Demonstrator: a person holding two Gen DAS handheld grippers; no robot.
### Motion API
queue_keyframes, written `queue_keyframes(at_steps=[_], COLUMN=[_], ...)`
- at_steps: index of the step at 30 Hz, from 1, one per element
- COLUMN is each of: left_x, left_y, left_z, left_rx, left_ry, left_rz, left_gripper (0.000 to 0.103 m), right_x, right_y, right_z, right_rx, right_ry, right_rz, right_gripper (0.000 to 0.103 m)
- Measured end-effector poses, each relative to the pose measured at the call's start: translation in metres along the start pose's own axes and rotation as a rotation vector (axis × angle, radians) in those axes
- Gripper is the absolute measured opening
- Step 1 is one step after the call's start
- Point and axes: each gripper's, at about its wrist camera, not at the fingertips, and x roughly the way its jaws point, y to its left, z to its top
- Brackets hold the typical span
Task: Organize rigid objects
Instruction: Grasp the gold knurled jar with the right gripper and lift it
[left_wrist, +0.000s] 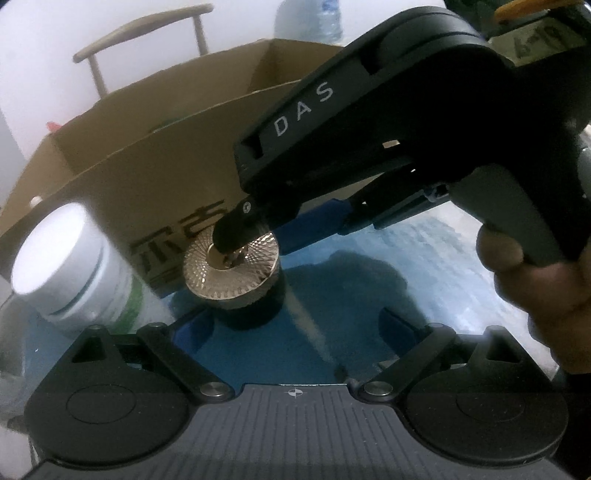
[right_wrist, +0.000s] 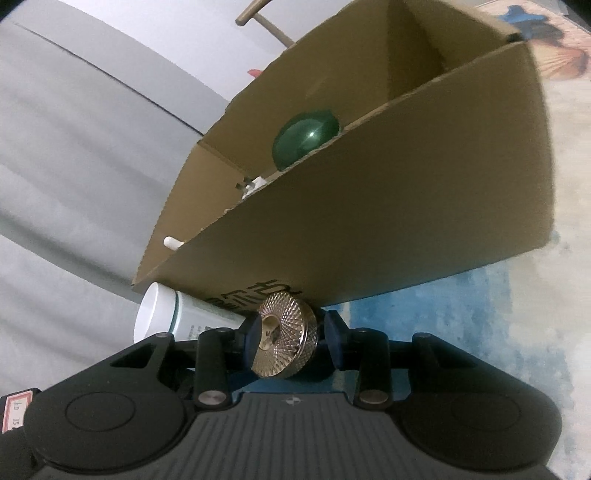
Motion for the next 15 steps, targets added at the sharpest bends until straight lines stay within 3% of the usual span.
queue_keyframes(at_steps=[7, 15], left_x=[-0.010, -0.028], left_y=[-0.013, -0.003], left_z=[-0.006, -0.015], left_rx=[0.062, 0.075], left_ry=[-0.044, -0.083], left_rz=[-0.084, -0.031], left_gripper=[0.097, 0.096], right_x=[-0.027, -0.044], right_y=[-0.013, -0.022], right_z=[-0.015, -0.016], right_rx=[0.025, 0.053], right_ry=[-0.012, -0.051], right_rz=[-0.041, -0.070], right_gripper=[0.040, 0.041])
